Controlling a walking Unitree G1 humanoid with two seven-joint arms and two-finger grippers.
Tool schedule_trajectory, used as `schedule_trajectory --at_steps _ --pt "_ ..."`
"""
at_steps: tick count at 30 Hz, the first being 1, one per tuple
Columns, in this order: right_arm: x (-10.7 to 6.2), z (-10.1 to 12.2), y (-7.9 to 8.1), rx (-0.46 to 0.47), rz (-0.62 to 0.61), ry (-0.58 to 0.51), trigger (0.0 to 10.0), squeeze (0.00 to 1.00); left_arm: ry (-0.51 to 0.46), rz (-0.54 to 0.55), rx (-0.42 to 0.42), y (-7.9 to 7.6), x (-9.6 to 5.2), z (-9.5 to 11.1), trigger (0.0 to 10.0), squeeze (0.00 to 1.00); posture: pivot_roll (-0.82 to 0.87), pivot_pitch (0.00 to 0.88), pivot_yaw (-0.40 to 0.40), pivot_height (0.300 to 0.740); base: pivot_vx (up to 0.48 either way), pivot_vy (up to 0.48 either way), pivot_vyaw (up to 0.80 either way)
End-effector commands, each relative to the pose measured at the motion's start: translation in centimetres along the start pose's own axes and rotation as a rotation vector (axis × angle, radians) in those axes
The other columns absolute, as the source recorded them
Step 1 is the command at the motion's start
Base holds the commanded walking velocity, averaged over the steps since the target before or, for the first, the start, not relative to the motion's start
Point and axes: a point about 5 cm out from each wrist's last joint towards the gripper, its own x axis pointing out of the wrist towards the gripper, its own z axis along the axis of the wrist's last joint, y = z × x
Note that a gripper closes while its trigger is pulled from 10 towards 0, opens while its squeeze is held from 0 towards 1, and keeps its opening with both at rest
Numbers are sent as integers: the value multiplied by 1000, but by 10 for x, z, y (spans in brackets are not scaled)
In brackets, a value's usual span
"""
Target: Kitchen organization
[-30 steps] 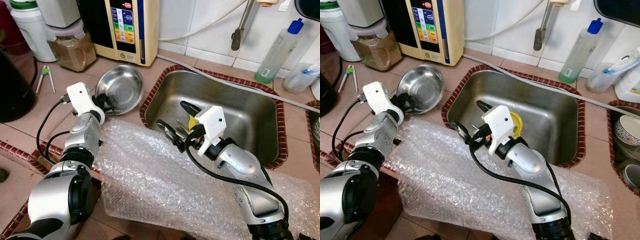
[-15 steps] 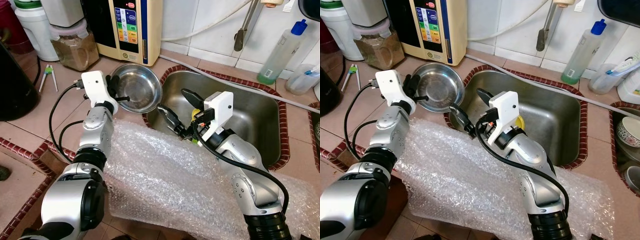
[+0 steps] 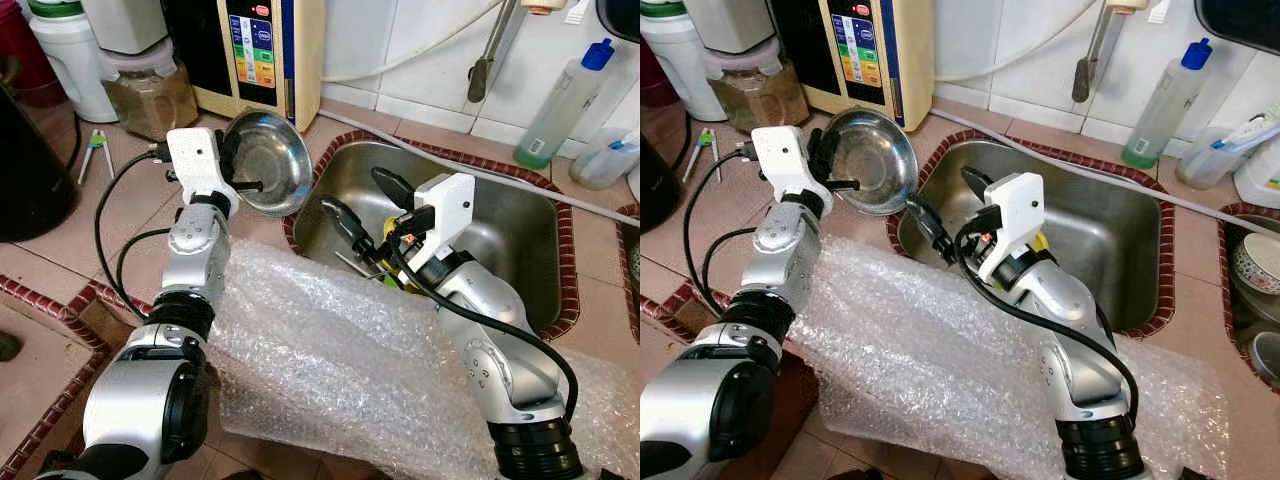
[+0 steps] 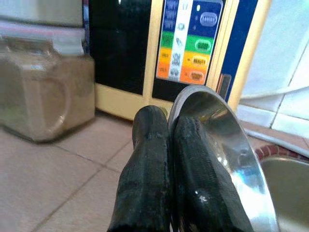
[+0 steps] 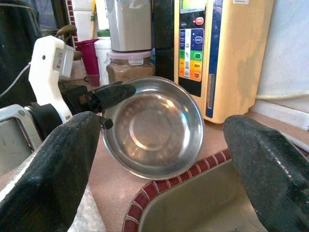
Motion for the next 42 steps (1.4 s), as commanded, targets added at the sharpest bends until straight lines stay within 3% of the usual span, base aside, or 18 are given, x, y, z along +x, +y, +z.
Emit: schedule_trajectory --at_steps 1,5,13,18,31,39,40,41,42 --pt "0 0 -5 -10 -21 4 10000 98 -91 -27 22 -2 3 17 0 0 -23 112 -7 740 0 0 0" --pt "1 -1 -6 -9 -31 1 10000 0 -169 -79 58 -11 7 32 0 0 -20 112 -7 740 0 0 0" --pt "3 -2 -9 -11 -63 1 10000 0 -261 -141 59 -23 8 49 0 0 -21 114 -6 740 0 0 0" --pt "4 0 -22 57 -162 -35 10000 0 -310 -245 -66 -41 5 58 0 0 -20 114 -8 740 0 0 0" --pt "13 -1 -66 268 -480 -137 10000 0 -324 -412 -204 -80 -15 57 0 0 -21 115 -12 740 0 0 0" --pt "26 -8 -73 358 -499 -140 10000 0 -314 -448 -243 -90 -23 58 0 0 -16 118 -17 740 0 0 0" --pt "27 -9 -73 367 -500 -140 9608 0 -313 -452 -247 -90 -24 58 0 0 -16 118 -17 740 0 0 0" --pt "28 -10 -74 383 -501 -143 7843 0 -312 -454 -252 -91 -24 58 0 0 -15 120 -17 740 0 0 0" --pt "29 -11 -75 393 -504 -144 7333 0 -308 -456 -256 -92 -25 58 0 0 -14 119 -18 740 0 0 0"
